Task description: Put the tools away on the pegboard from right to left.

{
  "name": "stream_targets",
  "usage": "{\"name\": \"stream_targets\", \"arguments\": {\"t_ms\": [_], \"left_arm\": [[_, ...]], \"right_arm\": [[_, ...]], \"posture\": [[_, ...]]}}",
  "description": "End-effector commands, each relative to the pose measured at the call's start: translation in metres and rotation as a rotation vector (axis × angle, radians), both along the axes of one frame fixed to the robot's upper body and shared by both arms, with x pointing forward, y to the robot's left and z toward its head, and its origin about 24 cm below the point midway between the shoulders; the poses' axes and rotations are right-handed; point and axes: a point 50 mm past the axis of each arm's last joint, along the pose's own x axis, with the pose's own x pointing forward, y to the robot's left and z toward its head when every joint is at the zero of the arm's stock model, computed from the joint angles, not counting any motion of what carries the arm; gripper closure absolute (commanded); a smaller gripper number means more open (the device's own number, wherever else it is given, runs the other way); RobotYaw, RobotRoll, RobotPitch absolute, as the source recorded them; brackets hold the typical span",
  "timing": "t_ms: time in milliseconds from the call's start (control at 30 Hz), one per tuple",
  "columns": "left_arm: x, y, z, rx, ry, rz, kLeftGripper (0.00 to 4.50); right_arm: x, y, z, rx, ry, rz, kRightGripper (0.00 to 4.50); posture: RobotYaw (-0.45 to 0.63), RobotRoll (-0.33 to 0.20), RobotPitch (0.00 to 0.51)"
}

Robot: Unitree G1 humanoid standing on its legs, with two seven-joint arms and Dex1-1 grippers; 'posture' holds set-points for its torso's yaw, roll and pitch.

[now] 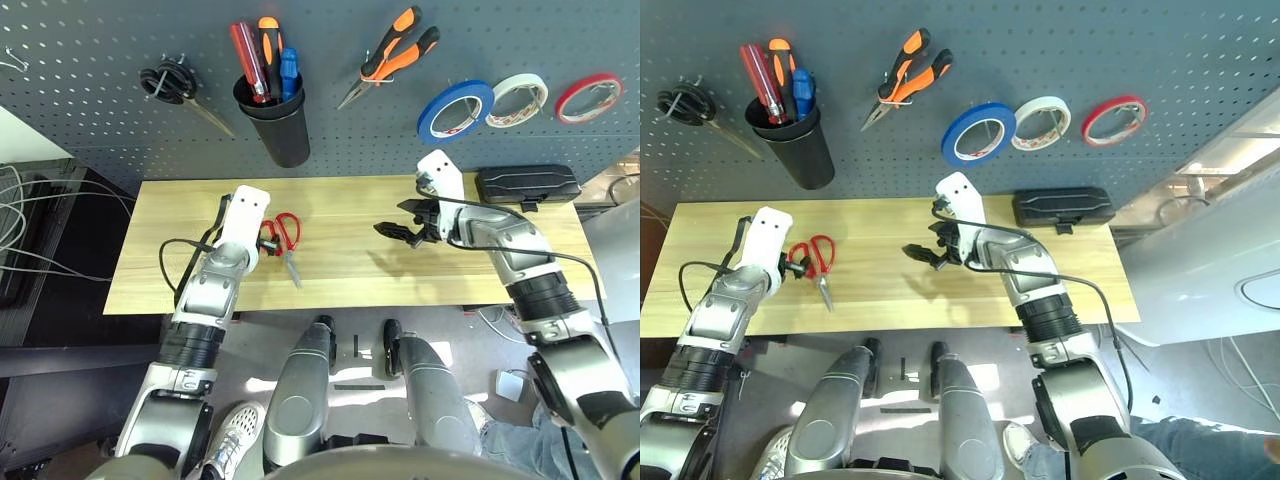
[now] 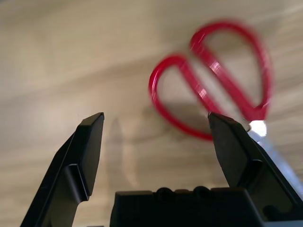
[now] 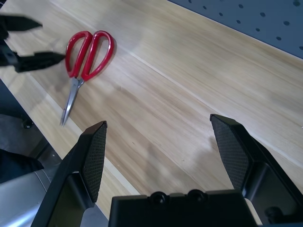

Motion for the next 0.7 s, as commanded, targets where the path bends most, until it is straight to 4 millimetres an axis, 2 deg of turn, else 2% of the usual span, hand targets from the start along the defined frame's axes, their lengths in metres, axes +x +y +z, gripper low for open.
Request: {"name": "stream_targets", "arguments": {"t_ms": [33, 233, 367, 500, 600, 700], "left_arm": [[-0.002, 0.005, -0.018, -0.030, 0.047, 0.066, 0.03], [0.011, -0.007, -0.033, -0.158, 0.081, 0.126, 0.03], [0.018, -0.015, -0.034, -0.178, 0.103, 0.121, 0.03], [0.018, -0.020, -0.041, -0.191, 0.159, 0.115, 0.03], [0.015, -0.023, -0.048, -0.210, 0.212, 0.111, 0.65], [0.013, -0.028, -0.051, -0.240, 0.240, 0.087, 1.63]], "right_arm": [[-0.001, 0.002, -0.004, 0.001, 0.008, 0.004, 0.00], [-0.002, 0.006, -0.004, 0.013, 0.003, 0.012, 0.00], [-0.002, 0.006, -0.004, 0.014, 0.001, 0.012, 0.00], [-0.002, 0.007, -0.005, 0.013, 0.001, 0.016, 0.00], [-0.002, 0.008, -0.005, 0.014, -0.001, 0.020, 0.00], [0.000, 0.009, -0.005, 0.014, -0.006, 0.017, 0.00]], "posture": [[0.15, 0.000, 0.323], [0.15, 0.000, 0.324], [0.15, 0.000, 0.324], [0.15, 0.000, 0.325], [0.15, 0.000, 0.325], [0.15, 0.000, 0.326]]}}
